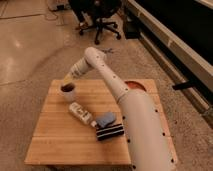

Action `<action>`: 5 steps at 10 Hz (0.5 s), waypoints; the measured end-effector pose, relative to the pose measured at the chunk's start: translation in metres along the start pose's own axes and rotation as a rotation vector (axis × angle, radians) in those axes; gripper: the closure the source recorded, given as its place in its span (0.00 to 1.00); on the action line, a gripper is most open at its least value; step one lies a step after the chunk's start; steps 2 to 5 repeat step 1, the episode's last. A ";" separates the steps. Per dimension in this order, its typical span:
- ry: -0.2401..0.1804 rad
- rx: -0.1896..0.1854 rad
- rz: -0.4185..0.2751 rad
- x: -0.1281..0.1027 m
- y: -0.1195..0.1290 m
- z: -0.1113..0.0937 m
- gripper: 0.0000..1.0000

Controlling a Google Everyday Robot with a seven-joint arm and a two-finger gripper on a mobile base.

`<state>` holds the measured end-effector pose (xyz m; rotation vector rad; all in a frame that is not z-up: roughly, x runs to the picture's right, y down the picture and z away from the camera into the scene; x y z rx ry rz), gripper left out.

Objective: Place the pepper in the ceramic cup

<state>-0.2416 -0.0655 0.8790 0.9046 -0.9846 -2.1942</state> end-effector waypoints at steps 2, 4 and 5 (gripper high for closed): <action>0.000 0.000 0.000 0.000 0.000 0.000 0.20; 0.000 0.000 0.000 0.000 0.000 0.000 0.20; 0.000 0.000 0.000 0.000 0.000 0.000 0.20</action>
